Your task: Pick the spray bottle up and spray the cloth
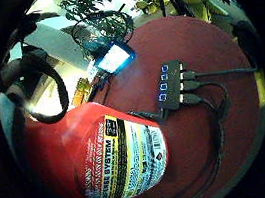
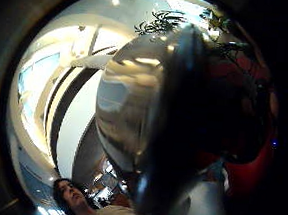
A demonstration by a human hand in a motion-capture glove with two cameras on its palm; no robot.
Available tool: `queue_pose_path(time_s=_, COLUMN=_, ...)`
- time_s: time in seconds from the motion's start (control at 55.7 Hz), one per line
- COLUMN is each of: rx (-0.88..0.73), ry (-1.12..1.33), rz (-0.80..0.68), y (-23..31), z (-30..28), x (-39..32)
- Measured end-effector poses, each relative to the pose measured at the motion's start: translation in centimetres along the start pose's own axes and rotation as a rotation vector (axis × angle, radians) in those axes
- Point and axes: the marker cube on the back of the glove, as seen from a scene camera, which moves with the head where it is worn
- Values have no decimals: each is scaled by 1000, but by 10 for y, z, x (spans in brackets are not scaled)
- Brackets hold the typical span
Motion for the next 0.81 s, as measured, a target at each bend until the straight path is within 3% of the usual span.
queue_pose_path(time_s=0.179, rx=-7, ry=-1, rz=1, y=-13, z=6, x=10)
queue_pose_path(time_s=0.395, rx=-121, ry=37, rz=346, y=-16, z=8, x=5)
queue_pose_path(time_s=0.502, rx=-206, ry=-69, rz=421, y=-15, z=9, x=1)
queue_pose_path(time_s=0.646, rx=-226, ry=-182, rz=332, y=1, z=-10, x=-14)
queue_pose_path(time_s=0.807, rx=-451, ry=-145, rz=202, y=10, z=-40, x=-65)
